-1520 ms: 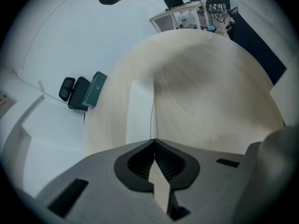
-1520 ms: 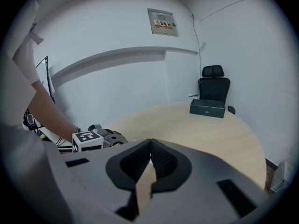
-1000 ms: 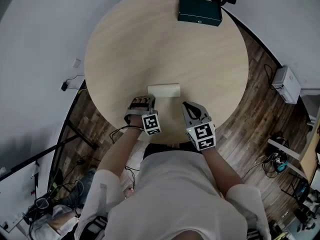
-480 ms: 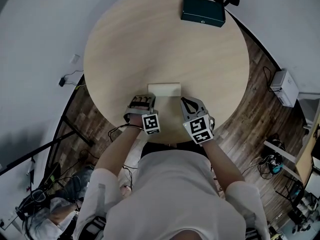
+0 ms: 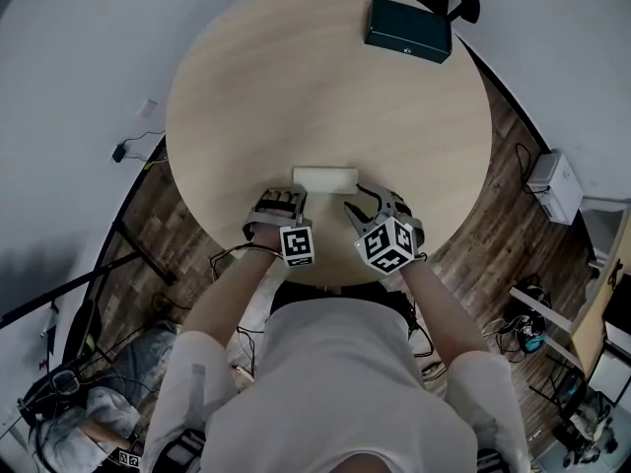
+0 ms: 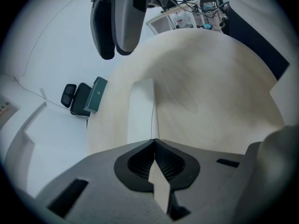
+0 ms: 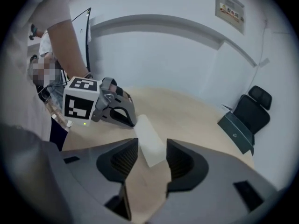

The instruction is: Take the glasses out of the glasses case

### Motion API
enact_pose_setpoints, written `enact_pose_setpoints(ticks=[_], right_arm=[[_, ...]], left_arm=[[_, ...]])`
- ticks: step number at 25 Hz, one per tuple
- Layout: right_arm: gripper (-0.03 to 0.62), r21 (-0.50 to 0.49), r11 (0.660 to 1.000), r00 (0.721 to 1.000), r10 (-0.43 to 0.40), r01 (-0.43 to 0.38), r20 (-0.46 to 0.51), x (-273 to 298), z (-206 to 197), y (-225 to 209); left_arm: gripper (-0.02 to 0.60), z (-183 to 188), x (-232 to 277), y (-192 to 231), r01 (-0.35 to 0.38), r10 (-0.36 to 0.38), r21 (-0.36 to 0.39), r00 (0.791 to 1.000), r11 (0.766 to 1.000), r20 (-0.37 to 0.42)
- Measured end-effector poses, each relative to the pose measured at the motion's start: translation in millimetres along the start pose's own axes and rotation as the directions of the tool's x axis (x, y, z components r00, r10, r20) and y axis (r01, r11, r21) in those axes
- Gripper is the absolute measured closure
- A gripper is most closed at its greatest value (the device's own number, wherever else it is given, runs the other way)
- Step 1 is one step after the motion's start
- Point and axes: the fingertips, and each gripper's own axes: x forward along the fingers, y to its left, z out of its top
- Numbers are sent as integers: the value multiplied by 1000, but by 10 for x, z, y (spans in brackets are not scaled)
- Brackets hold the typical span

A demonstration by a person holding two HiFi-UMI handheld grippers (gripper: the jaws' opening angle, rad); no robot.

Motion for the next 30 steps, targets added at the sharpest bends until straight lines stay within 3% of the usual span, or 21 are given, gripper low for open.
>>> enact_pose_setpoints(ticks=[4, 8, 11, 16, 30], right_arm=[[370, -165, 984, 994, 52, -68, -99, 162, -106, 70], [336, -328, 935, 977, 70, -136, -204, 343, -188, 124], [327, -388, 904, 960, 72, -177, -271, 472, -256, 129], [324, -433, 874, 936, 65, -221, -346, 659, -347, 95], [324, -441, 854, 908, 80, -275, -411, 928, -428, 71]], left_arm=[[574, 3, 18, -8, 4, -4, -1, 1000, 1000, -1], [574, -11, 14, -18, 7, -7, 6, 1000, 1000, -4], [574, -1, 14, -14, 9, -8, 5, 1000, 1000, -5], [574, -5, 3, -2, 7, -7, 11, 1000, 1000, -5], [574, -13, 19, -2, 1, -1, 7, 1000, 1000, -5]])
